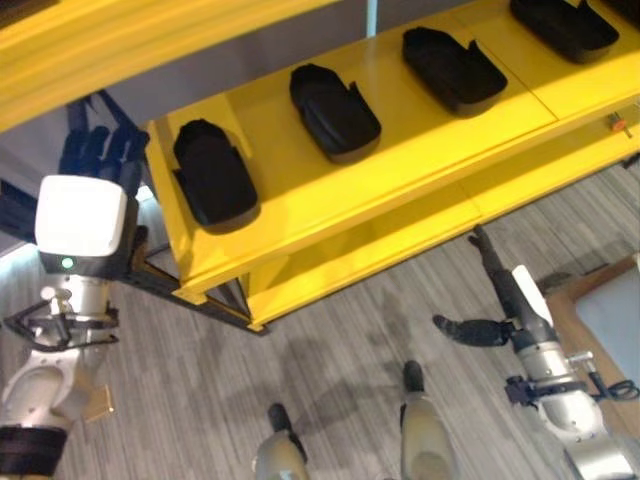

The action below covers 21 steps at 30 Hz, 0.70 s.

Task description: Move parts from the plastic box to the shelf.

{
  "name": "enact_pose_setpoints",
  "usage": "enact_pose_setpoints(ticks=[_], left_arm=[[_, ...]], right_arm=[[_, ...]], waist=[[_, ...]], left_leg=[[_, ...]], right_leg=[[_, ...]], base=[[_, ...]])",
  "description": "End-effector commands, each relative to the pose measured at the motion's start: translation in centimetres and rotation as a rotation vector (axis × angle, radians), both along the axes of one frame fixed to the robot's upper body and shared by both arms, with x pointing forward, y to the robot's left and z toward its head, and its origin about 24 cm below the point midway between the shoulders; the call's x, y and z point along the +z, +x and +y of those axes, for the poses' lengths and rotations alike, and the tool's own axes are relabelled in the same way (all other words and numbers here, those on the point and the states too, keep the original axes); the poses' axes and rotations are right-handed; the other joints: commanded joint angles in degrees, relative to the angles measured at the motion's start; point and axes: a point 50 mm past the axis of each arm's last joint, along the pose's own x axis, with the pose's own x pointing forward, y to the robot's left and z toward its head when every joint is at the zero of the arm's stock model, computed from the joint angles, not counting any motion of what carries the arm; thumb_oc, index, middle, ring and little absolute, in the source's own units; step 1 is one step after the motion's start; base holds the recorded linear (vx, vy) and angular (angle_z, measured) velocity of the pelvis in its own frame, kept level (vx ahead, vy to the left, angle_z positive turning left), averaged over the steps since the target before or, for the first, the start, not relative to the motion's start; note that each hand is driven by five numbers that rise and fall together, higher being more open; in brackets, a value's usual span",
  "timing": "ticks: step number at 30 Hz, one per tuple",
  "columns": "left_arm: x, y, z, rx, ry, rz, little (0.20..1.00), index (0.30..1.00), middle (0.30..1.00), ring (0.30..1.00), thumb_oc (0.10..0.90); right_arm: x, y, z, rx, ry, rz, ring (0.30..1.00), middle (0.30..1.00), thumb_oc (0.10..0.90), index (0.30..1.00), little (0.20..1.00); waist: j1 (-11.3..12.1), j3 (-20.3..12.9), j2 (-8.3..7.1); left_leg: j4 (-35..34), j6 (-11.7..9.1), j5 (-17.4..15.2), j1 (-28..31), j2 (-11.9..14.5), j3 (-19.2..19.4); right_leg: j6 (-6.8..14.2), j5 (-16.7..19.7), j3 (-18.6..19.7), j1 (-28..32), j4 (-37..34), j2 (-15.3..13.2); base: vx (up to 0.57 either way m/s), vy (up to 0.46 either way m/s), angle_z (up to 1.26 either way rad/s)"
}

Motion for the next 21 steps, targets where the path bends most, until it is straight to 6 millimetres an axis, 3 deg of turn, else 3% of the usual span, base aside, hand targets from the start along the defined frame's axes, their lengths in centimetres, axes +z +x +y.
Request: enact_pose_setpoints(ticks=[1, 3, 5, 7, 10, 16, 21], left_arm=[[2.7, -0.1, -1.1, -0.144, -0.126, -0.124, 1.000, 1.000, 1.000, 1.000, 0.900], [1.2, -0.7, -4.9, -0.350, -0.304, -0.087, 1.000, 1.000, 1.000, 1.000, 0.900], [-0.2, -0.6, -7.4, -0.456, -0.403, -0.049, 1.000, 1.000, 1.000, 1.000, 0.900], [-0.1, -0.6, -8.1, -0.474, -0.333, -0.032, 1.000, 1.000, 1.000, 1.000, 0.900], [-1.1, -0.2, -10.7, -0.554, -0.397, 0.036, 1.000, 1.000, 1.000, 1.000, 0.900], [-2.6, 0.4, -13.3, -0.626, -0.519, 0.085, 1.000, 1.000, 1.000, 1.000, 0.900], [-3.1, 0.4, -12.8, -0.556, -0.510, 0.050, 1.000, 1.000, 1.000, 1.000, 0.900]], right_arm=[[4.0, 0.0, 1.5, 0.071, 0.052, -0.218, 1.000, 1.000, 0.900, 1.000, 1.000], [4.1, 0.1, 1.9, 0.088, 0.077, -0.221, 1.000, 1.000, 0.900, 1.000, 1.000], [4.1, 0.2, 2.4, 0.107, 0.098, -0.219, 1.000, 1.000, 0.900, 1.000, 1.000], [4.1, 0.2, 2.5, 0.118, 0.108, -0.216, 1.000, 1.000, 0.900, 1.000, 1.000], [4.1, 0.3, 3.0, 0.135, 0.097, -0.212, 1.000, 1.000, 0.900, 1.000, 1.000], [5.0, 0.3, 3.7, 0.153, 0.108, -0.265, 1.000, 1.000, 0.900, 1.000, 1.000], [5.9, 0.4, 4.1, 0.156, 0.102, -0.317, 1.000, 1.000, 0.900, 1.000, 1.000]], waist=[[-0.6, -6.3, -2.64], [-0.4, -6.9, -3.22], [-0.4, -7.5, -3.87], [-0.4, -8.0, -4.03], [-0.3, -8.2, -4.58], [-0.2, -6.4, -4.61], [0.5, -4.4, -4.54]], left_leg=[[0.8, 1.4, 1.4, -2.0, -1.1, -4.2], [-0.4, 1.4, 2.1, -0.9, -1.0, -4.2], [-1.6, 1.5, 2.8, -0.1, -0.8, -4.3], [-2.3, 1.5, 3.1, 0.4, -0.6, -4.2], [-2.9, 1.6, 3.7, 0.8, -0.3, -4.5], [-2.9, 1.3, 5.0, -0.8, 0.5, -5.0], [-2.7, 1.3, 5.9, -3.1, 1.1, -5.6]], right_leg=[[0.5, -3.1, -0.4, 2.3, 3.2, 0.0], [0.3, -3.0, -0.8, 3.3, 2.4, 0.5], [0.3, -3.0, -1.4, 4.3, 1.7, 0.7], [0.3, -3.1, -1.6, 4.7, 1.4, 0.9], [-0.2, -3.8, -2.1, 4.9, 2.2, 1.3], [-0.7, -4.5, -2.2, 2.0, 5.1, 2.6], [-1.2, -4.9, -2.6, -0.8, 7.2, 3.4]], base=[[0.02, -0.023, 0.03], [0.03, -0.047, 0.07], [0.03, -0.062, 0.12], [0.03, -0.052, 0.04], [0.01, -0.057, 0.01], [-0.04, -0.047, 0.06], [-0.05, -0.043, -0.04]])
